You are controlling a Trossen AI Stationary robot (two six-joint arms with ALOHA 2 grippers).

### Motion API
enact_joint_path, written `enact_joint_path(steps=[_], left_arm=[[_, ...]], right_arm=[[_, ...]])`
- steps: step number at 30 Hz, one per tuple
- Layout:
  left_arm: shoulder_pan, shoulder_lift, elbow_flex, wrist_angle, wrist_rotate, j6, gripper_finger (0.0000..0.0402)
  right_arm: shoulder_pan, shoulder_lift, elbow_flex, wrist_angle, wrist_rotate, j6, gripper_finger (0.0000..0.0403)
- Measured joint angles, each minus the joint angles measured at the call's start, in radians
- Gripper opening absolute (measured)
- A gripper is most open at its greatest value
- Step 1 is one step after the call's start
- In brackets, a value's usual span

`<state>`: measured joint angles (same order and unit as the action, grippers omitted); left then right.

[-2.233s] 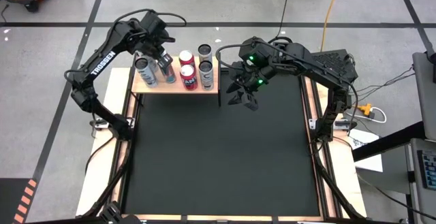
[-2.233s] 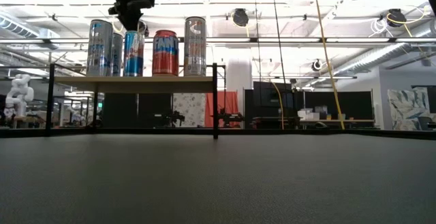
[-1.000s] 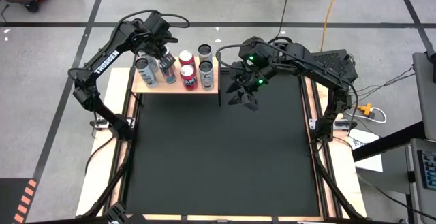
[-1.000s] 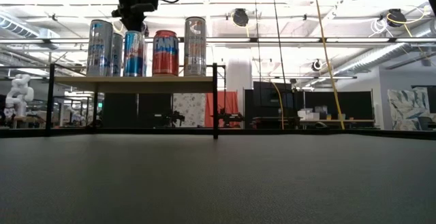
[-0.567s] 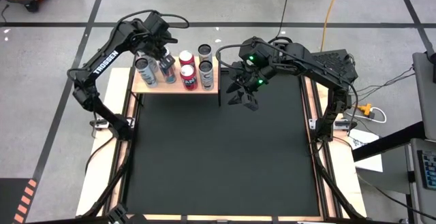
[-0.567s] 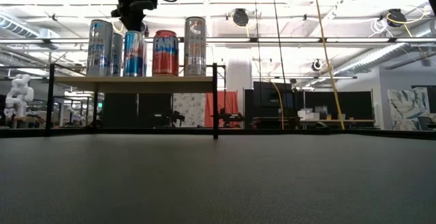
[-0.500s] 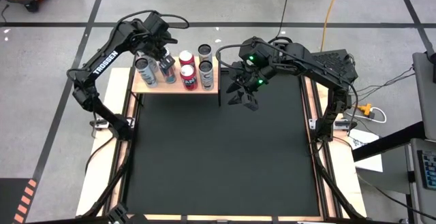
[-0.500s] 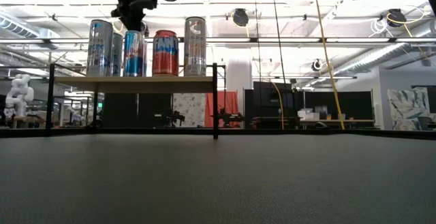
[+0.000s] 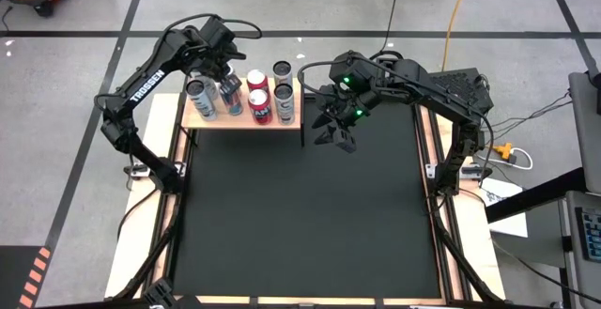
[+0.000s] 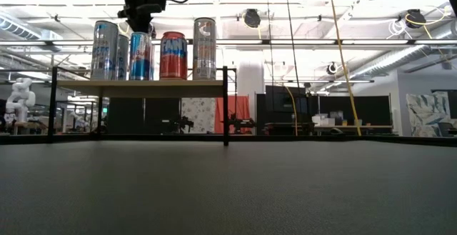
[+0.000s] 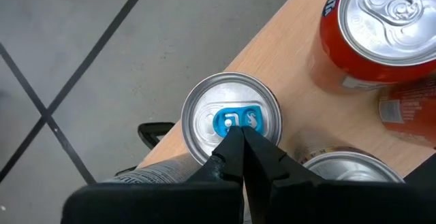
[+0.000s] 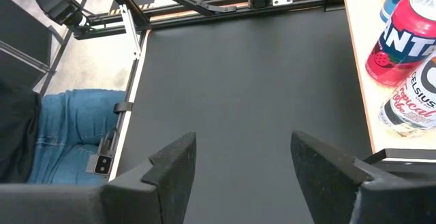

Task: Place canned beverage on shelf
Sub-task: Adjust the top blue soda can on the shelf

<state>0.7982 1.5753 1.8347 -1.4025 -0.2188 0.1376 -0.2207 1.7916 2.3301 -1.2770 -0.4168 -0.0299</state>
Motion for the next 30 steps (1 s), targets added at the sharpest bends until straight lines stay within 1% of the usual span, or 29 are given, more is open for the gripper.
enact_joint_path(steps=[8, 14, 18, 21, 25, 30], left_arm=[[0.000, 0.000, 0.008, 0.000, -0.003, 0.008, 0.0002], [-0.001, 0.003, 0.075, -0.016, 0.017, 0.002, 0.0001], [0.000, 0.003, 0.108, -0.062, 0.015, -0.001, 0.0001], [0.000, 0.002, 0.120, -0.084, -0.020, -0.026, 0.0001], [0.001, 0.002, 0.120, -0.113, -0.140, -0.051, 0.0001], [0.001, 0.001, 0.121, -0.114, -0.153, -0.055, 0.0001]], right_arm=[[0.000, 0.000, 0.000, 0.000, 0.000, 0.000, 0.0219], [0.000, 0.000, 0.000, 0.000, 0.000, -0.008, 0.0219], [0.000, 0.000, 0.000, 0.000, 0.000, -0.008, 0.0219], [0.000, 0.000, 0.000, 0.000, 0.000, -0.008, 0.0219], [0.000, 0.000, 0.000, 0.000, 0.000, -0.008, 0.0219], [0.000, 0.000, 0.000, 0.000, 0.000, -0.008, 0.0219]])
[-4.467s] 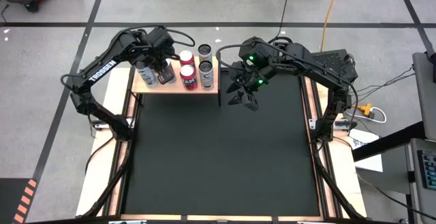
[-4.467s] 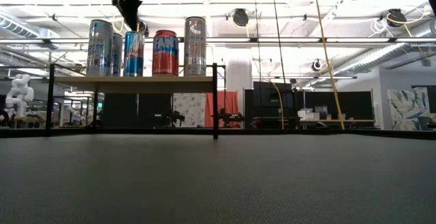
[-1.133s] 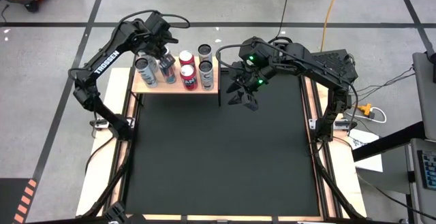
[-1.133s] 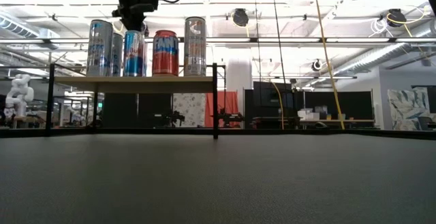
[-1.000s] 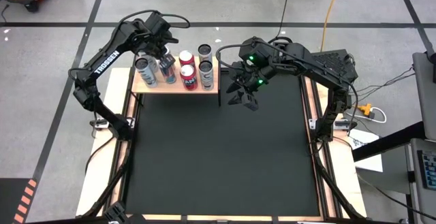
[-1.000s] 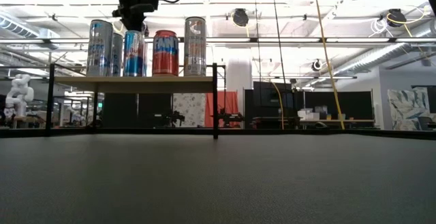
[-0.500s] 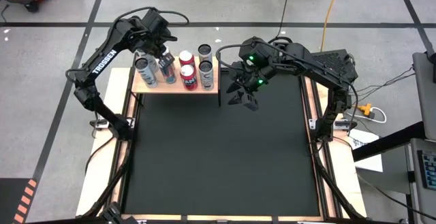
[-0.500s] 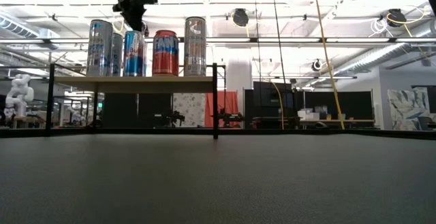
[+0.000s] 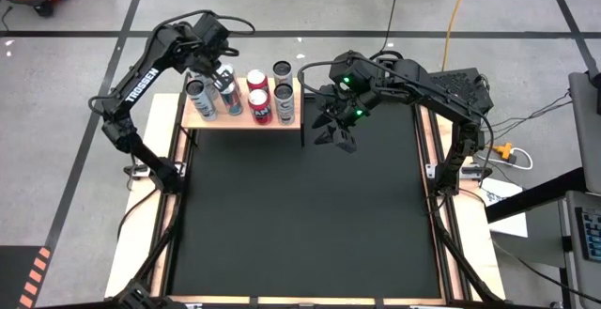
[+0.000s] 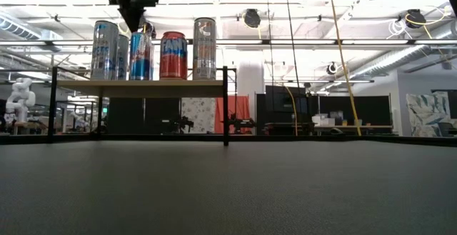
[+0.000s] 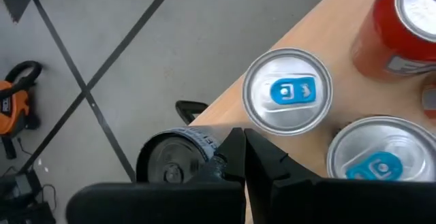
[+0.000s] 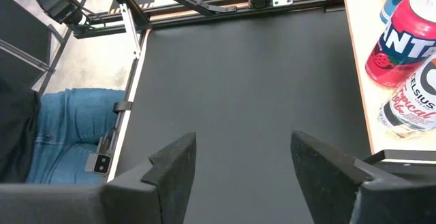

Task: Place canned beverage on shelf
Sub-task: Adjust the top blue soda can on the shelf

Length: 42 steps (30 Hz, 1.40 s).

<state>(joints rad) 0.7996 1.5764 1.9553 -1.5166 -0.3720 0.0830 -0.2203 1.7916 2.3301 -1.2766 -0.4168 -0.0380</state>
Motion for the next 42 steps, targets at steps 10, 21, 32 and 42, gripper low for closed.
enact_joint_path(steps=[10, 21, 32, 42], left_arm=[[0.014, 0.054, 0.001, -0.033, -0.001, -0.042, 0.0001], [0.014, 0.074, 0.001, -0.049, 0.004, -0.052, 0.0002], [0.014, 0.074, 0.001, -0.043, 0.033, -0.047, 0.0002], [0.014, 0.074, 0.001, -0.038, 0.046, -0.043, 0.0002]], right_arm=[[0.000, 0.000, 0.000, 0.000, 0.000, 0.008, 0.0219], [0.000, 0.000, 0.000, -0.001, 0.000, 0.003, 0.0219], [0.000, 0.000, 0.000, -0.001, 0.000, 0.001, 0.0219], [0.000, 0.000, 0.000, -0.001, 0.000, 0.001, 0.0219]])
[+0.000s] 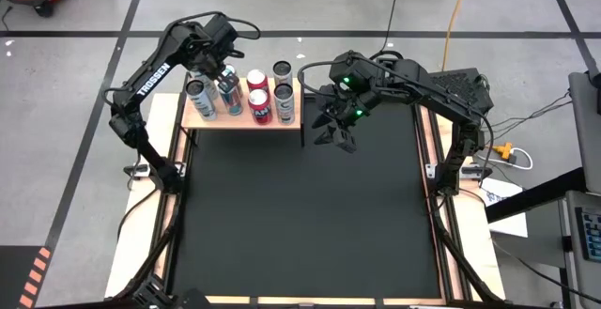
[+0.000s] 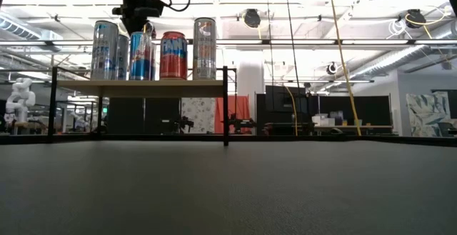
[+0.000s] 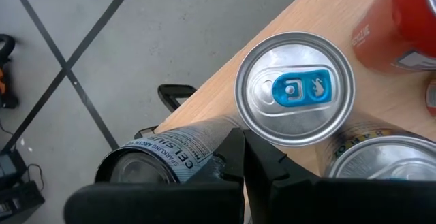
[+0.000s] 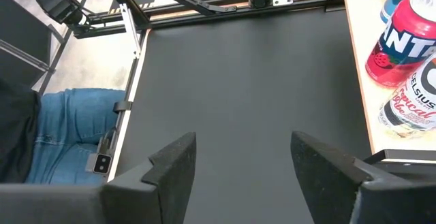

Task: Place canned beverage on shelf
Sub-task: Adjust the top blue soda can on the shelf, then return to Home Position

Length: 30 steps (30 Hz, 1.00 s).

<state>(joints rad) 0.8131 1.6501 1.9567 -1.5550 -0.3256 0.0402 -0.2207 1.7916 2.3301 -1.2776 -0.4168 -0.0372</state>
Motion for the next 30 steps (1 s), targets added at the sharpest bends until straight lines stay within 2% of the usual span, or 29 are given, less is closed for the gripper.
enact_joint_path(steps=[13, 23, 27, 30], left_arm=[[-0.009, -0.036, 0.000, -0.001, 0.014, 0.003, 0.0002], [-0.069, -0.215, 0.000, 0.029, 0.047, 0.024, 0.0002], [-0.095, -0.306, 0.000, 0.033, 0.080, 0.021, 0.0002], [-0.116, -0.384, 0.000, 0.035, 0.104, 0.028, 0.0002]], right_arm=[[0.000, 0.000, 0.000, 0.000, 0.000, 0.041, 0.0219], [0.000, -0.057, 0.000, -0.022, -0.003, 0.048, 0.0219], [-0.003, -0.110, 0.000, -0.061, -0.003, 0.187, 0.0219], [0.011, -0.172, 0.000, -0.065, -0.003, 0.176, 0.0219]])
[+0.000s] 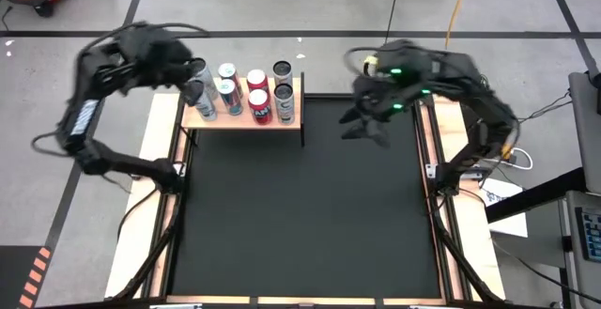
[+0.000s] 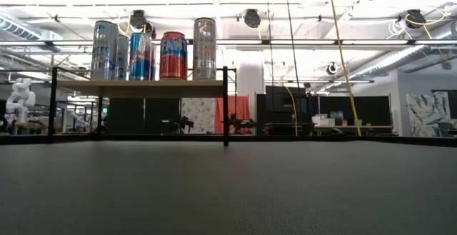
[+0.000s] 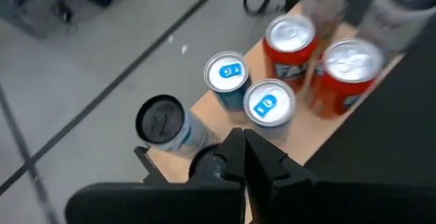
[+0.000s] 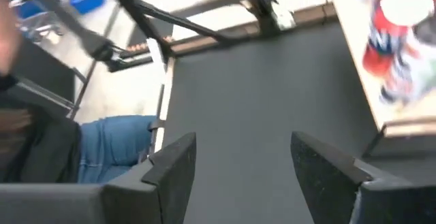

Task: Place canned beverage on shelf
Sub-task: Return to Home Position

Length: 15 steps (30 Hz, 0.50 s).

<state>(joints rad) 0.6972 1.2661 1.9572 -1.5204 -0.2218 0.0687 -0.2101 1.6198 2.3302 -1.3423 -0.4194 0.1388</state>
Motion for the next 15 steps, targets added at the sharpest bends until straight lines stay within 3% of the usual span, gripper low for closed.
enact_joint_path(steps=[15], left_arm=[[-0.040, -0.426, -0.010, 0.115, 0.229, -0.037, 0.0002]], right_arm=[[0.159, -0.323, -0.026, 0.066, -0.003, -0.299, 0.0219]])
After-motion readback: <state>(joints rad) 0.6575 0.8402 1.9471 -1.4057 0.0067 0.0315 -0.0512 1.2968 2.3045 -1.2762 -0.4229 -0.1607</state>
